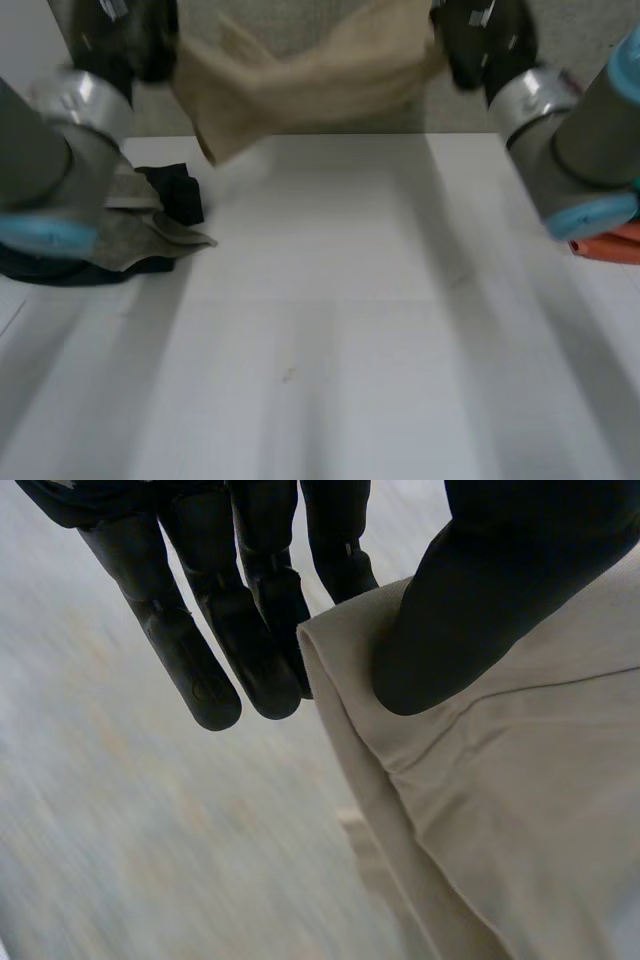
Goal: Fold the laundry.
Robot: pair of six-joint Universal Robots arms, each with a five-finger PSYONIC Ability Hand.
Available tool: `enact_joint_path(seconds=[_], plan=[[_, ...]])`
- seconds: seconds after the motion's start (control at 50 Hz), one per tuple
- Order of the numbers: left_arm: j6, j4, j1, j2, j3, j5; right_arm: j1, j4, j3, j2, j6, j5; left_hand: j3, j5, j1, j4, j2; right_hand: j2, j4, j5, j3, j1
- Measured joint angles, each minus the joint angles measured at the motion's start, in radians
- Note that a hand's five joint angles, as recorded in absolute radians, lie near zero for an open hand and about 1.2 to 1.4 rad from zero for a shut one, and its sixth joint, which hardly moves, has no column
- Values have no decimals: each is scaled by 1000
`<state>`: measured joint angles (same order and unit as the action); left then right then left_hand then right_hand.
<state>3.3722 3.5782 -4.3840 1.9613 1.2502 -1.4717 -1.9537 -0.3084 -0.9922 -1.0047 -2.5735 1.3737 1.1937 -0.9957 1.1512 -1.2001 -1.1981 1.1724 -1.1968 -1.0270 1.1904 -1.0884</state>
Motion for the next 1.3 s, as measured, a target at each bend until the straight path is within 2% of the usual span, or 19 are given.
enact_joint_path(seconds=[0.12,0.22,0.28,0.4,0.54,0.56,0.68,0.74,0.78,0.84,0.94,0.96,1.06,1.14,1.18,1.22,1.3], plan=[[35,13,5,80,205,21,0,28,-85,130,57,-8,0,0,0,0,0,0,0,0,0,0],[118,13,21,141,335,22,-3,63,-146,220,144,3,0,0,0,0,-1,0,0,0,0,0],[168,-12,30,128,398,19,-4,110,-186,226,190,11,0,0,0,0,-1,0,0,0,0,0],[222,-125,51,9,492,12,-6,227,-262,141,222,19,0,0,0,0,-1,0,0,0,0,0],[290,-381,77,-154,577,9,1,436,-350,8,250,25,0,0,0,0,-1,0,0,0,0,0],[323,-493,89,-202,601,9,7,539,-387,-32,277,29,0,0,0,0,-1,0,0,0,0,0],[445,-882,120,-342,663,17,46,880,-555,-162,432,24,0,0,0,0,-1,0,0,0,0,0],[497,-1012,124,-392,663,35,77,961,-628,-221,530,-2,0,0,0,0,-1,0,0,0,0,0],[522,-1048,121,-410,642,52,94,973,-649,-243,568,-18,0,0,0,-1,-1,0,0,0,0,0],[536,-1034,111,-406,596,73,124,948,-647,-255,598,-45,0,0,0,-3,-1,0,0,0,0,0],[519,-941,103,-348,517,80,131,879,-574,-207,529,-48,0,0,0,-3,-1,0,0,0,0,0],[481,-796,100,-241,411,65,124,799,-470,-131,416,-28,0,-9,0,-4,-1,0,0,0,0,0],[420,-494,107,22,171,-12,101,617,-287,14,237,35,0,-10,0,-4,-1,0,0,0,0,0],[419,-369,113,177,19,-66,90,478,-230,71,197,68,0,-10,0,-4,-1,0,0,0,0,0],[434,-314,116,281,-94,-93,81,352,-212,102,194,85,0,-10,0,-4,-1,0,0,0,0,0],[442,-295,116,326,-146,-100,77,288,-207,117,195,92,0,-10,0,-4,-1,0,0,0,0,0],[475,-253,120,496,-347,-107,58,30,-189,188,205,109,0,-10,0,-4,-1,-9,11,12,-10,2]])
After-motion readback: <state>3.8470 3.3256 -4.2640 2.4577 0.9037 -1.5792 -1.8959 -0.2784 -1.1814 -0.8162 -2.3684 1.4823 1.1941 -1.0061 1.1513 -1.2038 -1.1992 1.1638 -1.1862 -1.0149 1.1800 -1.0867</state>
